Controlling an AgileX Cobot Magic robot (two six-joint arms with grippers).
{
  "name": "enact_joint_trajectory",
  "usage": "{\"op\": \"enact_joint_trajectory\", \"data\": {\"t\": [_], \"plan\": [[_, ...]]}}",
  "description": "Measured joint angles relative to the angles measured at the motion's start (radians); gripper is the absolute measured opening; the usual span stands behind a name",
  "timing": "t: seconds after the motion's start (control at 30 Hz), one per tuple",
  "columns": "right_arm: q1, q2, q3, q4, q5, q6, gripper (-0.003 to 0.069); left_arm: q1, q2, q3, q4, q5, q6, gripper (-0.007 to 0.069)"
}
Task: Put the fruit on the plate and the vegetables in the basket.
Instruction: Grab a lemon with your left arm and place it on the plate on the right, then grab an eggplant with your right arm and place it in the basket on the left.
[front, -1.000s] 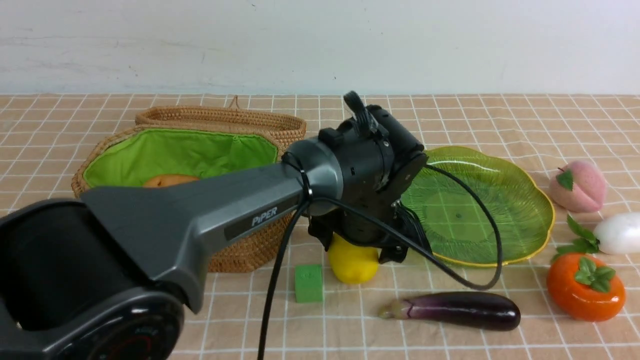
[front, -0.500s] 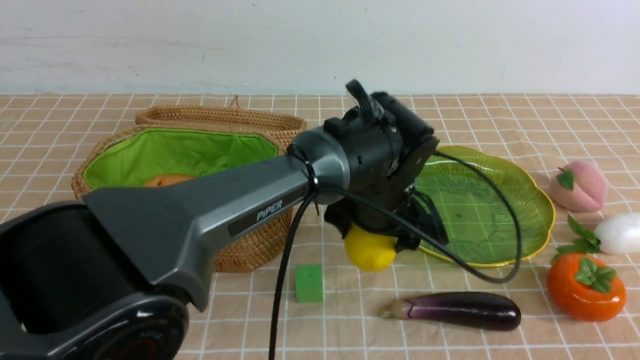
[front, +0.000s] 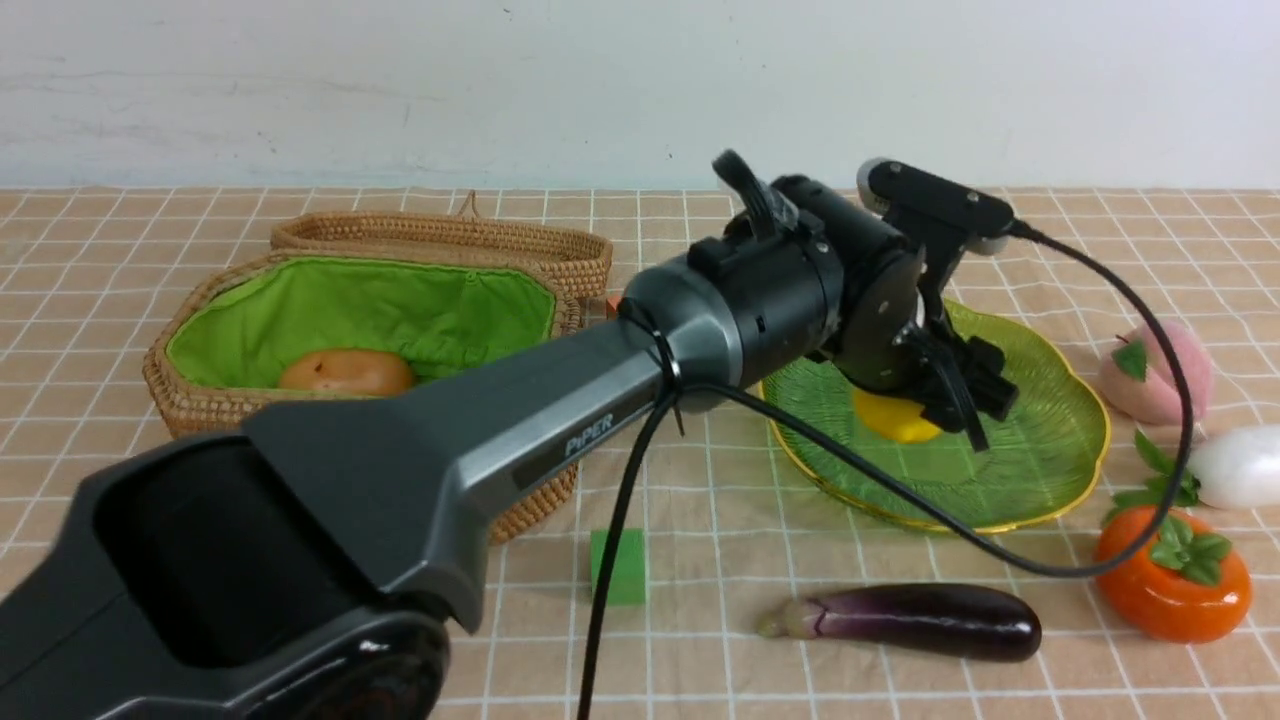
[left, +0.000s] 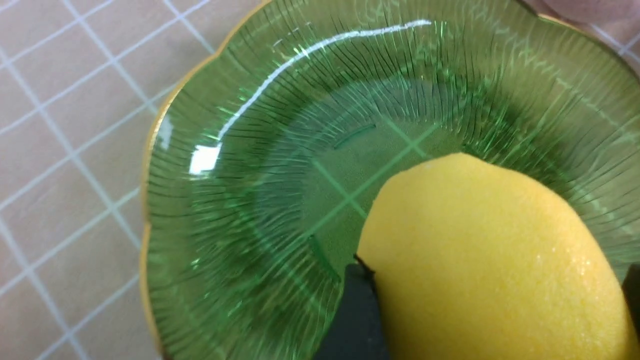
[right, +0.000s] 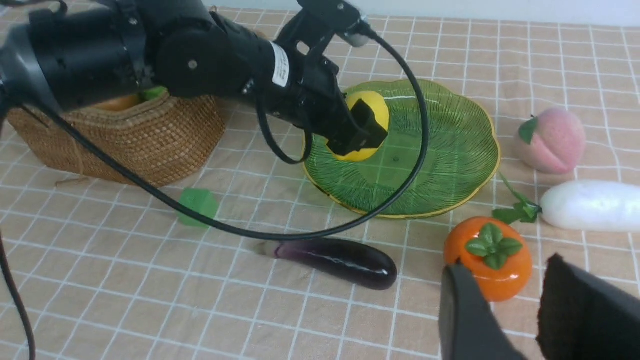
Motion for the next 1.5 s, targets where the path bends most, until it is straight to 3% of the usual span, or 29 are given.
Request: {"op": "enact_joint_trajectory", "data": {"t": [0.2,0.37,0.57,0.7,0.8,0.83,0.9,0.93,1.0,1.13,1.33,1.5], "plan": [[0.0,0.0,0.0,0.015,0.007,0.009,0.0234,0.0,0.036,0.0,0.054,-0.061,0.006,0.0596],[0.0,0.0,0.0,0.022,0.008,0.01,0.0234,0.0,0.03,0.0,0.061,-0.062,0.005,0.0667],[0.0,0.001,0.0,0.022,0.009,0.012,0.0234,0.0,-0.032,0.003,0.013,0.011,0.004,0.0642],[0.0,0.016,0.0,0.03,0.011,0.012,0.0234,0.0,-0.13,0.003,-0.018,0.094,0.004,0.0576],[0.0,0.07,0.0,0.064,0.029,-0.014,0.0234,0.0,-0.253,0.003,-0.029,0.297,0.004,0.0413],[0.0,0.079,0.0,0.068,0.031,-0.017,0.0234,0.0,-0.268,0.003,-0.029,0.309,0.004,0.0401],[0.0,0.131,0.0,0.096,0.052,-0.057,0.0234,0.0,-0.355,0.003,-0.03,0.465,0.004,0.0224],[0.0,0.194,0.0,0.128,0.056,-0.096,0.0234,0.0,-0.427,0.003,-0.03,0.551,0.004,0.0092],[0.0,0.26,0.0,0.164,0.05,-0.136,0.0234,0.0,-0.498,0.007,-0.03,0.615,0.004,-0.0006],[0.0,0.372,0.0,0.209,0.018,-0.161,0.0234,0.0,-0.608,0.062,-0.039,0.622,0.004,-0.0013],[0.0,0.593,0.001,0.231,-0.054,-0.276,0.0238,0.0,-0.939,0.482,-0.08,0.575,0.004,-0.0013],[0.0,0.766,0.001,0.288,-0.094,-0.421,0.0258,0.0,-1.268,0.935,-0.12,0.362,0.005,-0.0013]]}}
